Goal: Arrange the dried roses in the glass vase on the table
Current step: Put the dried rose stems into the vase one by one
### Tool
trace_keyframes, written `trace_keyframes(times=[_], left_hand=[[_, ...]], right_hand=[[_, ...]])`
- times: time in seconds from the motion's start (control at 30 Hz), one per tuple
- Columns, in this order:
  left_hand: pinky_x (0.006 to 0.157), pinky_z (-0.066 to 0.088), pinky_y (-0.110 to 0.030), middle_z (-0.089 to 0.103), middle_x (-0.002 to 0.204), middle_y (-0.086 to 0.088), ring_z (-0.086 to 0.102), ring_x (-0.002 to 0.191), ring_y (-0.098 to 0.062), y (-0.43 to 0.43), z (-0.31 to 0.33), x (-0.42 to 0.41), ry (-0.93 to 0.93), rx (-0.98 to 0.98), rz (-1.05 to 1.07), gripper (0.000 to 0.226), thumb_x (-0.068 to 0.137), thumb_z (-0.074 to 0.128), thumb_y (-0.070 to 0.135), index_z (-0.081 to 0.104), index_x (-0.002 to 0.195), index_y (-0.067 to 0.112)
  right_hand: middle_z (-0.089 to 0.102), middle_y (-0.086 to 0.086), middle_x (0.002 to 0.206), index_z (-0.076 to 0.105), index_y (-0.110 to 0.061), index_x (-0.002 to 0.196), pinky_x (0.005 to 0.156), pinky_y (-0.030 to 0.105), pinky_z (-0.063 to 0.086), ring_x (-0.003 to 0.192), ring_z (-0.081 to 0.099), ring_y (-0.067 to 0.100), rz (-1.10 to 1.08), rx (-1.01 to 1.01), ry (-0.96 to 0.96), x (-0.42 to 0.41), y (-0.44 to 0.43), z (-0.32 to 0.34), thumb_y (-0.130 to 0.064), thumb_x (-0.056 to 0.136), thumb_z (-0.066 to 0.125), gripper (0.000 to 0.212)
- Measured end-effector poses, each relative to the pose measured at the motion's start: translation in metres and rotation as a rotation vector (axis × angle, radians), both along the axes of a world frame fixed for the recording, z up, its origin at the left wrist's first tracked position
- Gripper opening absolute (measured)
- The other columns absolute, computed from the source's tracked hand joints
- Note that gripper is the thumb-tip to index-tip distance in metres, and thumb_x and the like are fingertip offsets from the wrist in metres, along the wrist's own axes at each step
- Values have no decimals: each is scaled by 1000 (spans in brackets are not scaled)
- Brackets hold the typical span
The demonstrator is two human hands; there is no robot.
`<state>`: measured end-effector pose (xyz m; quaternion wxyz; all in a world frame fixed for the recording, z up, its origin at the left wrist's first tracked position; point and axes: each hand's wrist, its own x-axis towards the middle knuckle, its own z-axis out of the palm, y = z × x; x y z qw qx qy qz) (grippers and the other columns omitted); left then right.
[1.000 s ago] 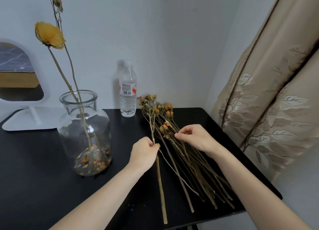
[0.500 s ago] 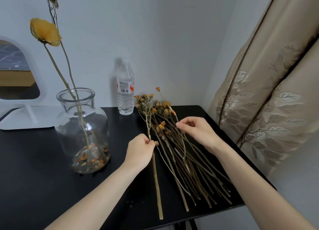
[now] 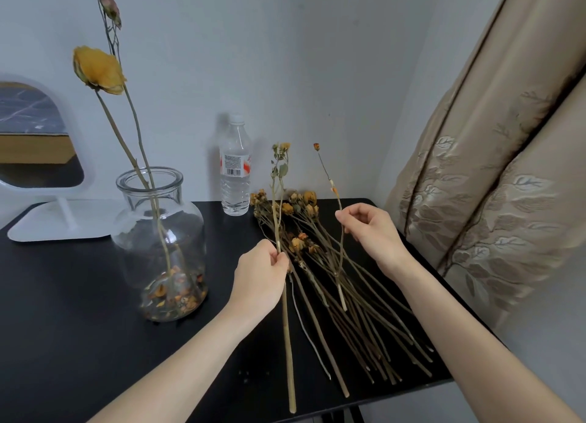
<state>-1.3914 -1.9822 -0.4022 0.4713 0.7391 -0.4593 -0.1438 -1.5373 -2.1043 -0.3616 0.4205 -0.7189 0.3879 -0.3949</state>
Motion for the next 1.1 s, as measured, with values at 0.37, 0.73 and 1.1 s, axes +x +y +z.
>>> trace_keyframes(times=[0.37, 0.73, 1.1], left_hand=[[53, 33, -20, 46, 56, 4, 43, 53, -9, 6, 20, 14, 98, -57, -40, 23, 94, 50, 21, 56, 76, 8], [45, 28, -14, 50, 51, 12, 43, 38, 2, 41, 116, 42, 149, -300, -147, 18, 93, 51, 24, 62, 91, 10], [32, 20, -12, 29, 36, 14, 22, 31, -2, 92, 235, 106, 118, -578, 7, 17, 95, 49, 19, 57, 81, 14]], right_hand=[[51, -8, 58, 64, -17, 75, 67, 20, 39, 49, 46, -2, -44, -10, -183, 13, 2, 25, -24, 88, 62, 15], [51, -7, 62, 65, -19, 75, 63, 20, 39, 58, 44, 5, 64, -89, -437, 57, 39, 95, -19, 89, 62, 14], [47, -8, 54, 67, -18, 77, 52, 19, 34, 50, 38, 8, 246, -82, -684, 131, 73, 177, -15, 86, 65, 10]])
